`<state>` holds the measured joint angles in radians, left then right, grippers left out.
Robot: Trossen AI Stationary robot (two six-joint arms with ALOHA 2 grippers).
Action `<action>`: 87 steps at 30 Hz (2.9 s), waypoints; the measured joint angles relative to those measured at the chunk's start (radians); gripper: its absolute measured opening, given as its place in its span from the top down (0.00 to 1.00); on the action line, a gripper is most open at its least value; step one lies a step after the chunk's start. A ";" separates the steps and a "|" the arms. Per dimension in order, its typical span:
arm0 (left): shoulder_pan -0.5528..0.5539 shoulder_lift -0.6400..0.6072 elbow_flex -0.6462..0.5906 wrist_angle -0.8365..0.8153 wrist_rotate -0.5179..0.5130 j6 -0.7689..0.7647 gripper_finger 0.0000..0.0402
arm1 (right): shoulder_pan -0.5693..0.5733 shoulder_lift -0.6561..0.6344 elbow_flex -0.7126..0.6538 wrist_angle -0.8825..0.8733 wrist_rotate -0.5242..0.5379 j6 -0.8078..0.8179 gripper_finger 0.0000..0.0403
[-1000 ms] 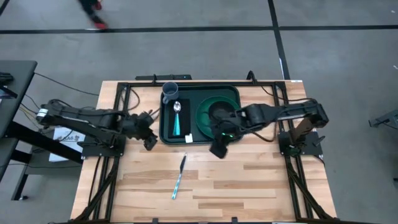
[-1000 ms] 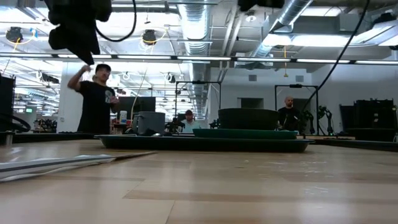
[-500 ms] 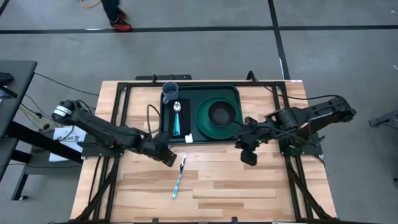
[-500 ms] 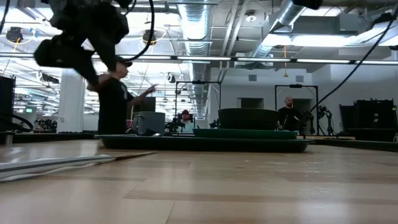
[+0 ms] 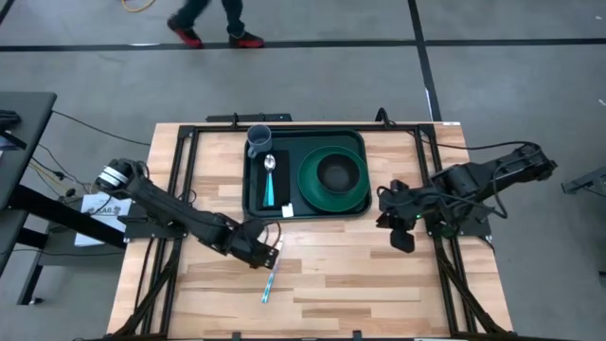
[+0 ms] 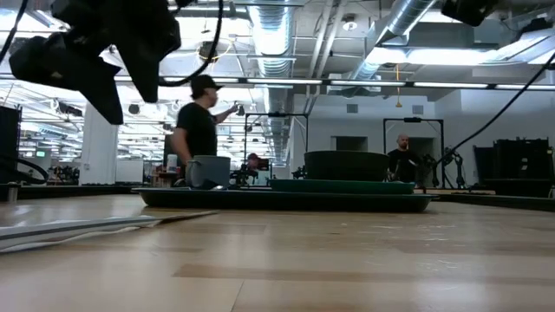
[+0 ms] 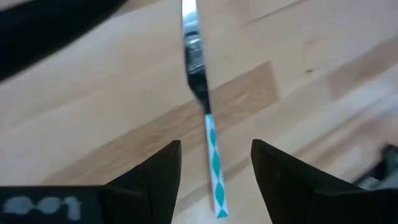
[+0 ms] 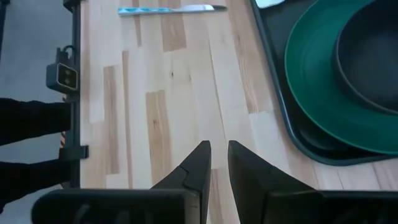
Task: Set up tray
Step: Put the blue knife to the right of the blue spoon on the black napkin
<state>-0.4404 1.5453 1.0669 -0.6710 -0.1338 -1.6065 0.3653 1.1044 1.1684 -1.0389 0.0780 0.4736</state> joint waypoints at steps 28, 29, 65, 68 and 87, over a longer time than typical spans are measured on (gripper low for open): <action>-0.053 0.374 0.260 -0.118 0.121 -0.108 0.55 | 0.000 -0.020 -0.034 -0.009 0.002 -0.036 0.88; -0.055 0.373 0.260 -0.116 0.115 -0.112 0.55 | 0.000 -0.020 -0.034 -0.009 0.002 -0.038 0.88; -0.071 0.480 0.262 -0.070 0.123 -0.120 0.73 | 0.000 -0.020 -0.033 -0.031 0.002 -0.040 0.88; -0.072 0.481 0.261 -0.076 0.122 -0.120 0.83 | 0.000 -0.020 -0.033 -0.031 0.002 -0.040 0.88; -0.078 0.478 0.352 -0.226 0.084 -0.103 0.97 | 0.000 -0.020 -0.033 -0.034 0.003 -0.064 0.88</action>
<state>-0.5182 2.0234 1.4193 -0.8966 -0.0495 -1.7095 0.3649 1.0843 1.1351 -1.0729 0.0814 0.4100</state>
